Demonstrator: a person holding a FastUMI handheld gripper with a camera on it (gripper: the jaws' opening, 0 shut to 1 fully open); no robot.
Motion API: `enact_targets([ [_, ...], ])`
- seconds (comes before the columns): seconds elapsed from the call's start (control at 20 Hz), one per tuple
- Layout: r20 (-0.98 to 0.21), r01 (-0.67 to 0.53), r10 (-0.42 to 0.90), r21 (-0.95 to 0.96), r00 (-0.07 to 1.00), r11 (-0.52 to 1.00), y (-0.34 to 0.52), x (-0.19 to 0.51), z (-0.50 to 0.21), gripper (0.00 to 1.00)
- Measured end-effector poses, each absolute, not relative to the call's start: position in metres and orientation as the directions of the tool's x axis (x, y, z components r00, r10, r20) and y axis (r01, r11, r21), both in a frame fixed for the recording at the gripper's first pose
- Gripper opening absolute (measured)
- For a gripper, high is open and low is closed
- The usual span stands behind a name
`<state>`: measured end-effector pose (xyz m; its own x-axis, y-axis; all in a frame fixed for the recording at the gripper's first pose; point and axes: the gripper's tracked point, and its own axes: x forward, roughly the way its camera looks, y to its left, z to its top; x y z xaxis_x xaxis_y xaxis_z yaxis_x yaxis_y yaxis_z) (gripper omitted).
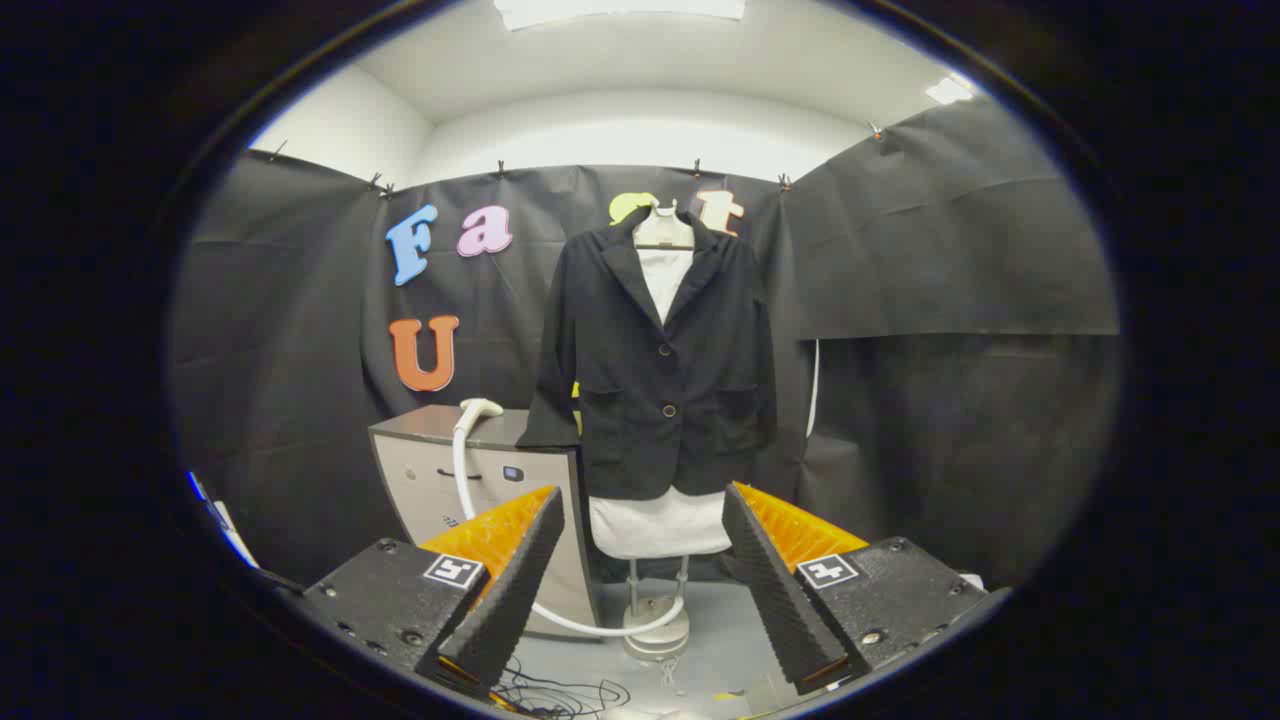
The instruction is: Iron the clothes twice with a garment steamer, once on the left side and once on the right side.
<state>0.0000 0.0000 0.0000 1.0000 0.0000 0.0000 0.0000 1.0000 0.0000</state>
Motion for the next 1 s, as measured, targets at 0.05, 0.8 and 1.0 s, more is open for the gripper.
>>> enact_targets([
  [0.05,0.001,-0.001,0.001,-0.003,1.0,1.0,0.001,0.002,0.0,0.99],
  [0.8,-0.019,-0.019,0.019,-0.009,1.0,1.0,0.01,0.009,0.0,0.99],
  [1.0,-0.025,-0.045,0.044,-0.02,0.999,0.999,0.018,0.017,0.002,0.99],
])
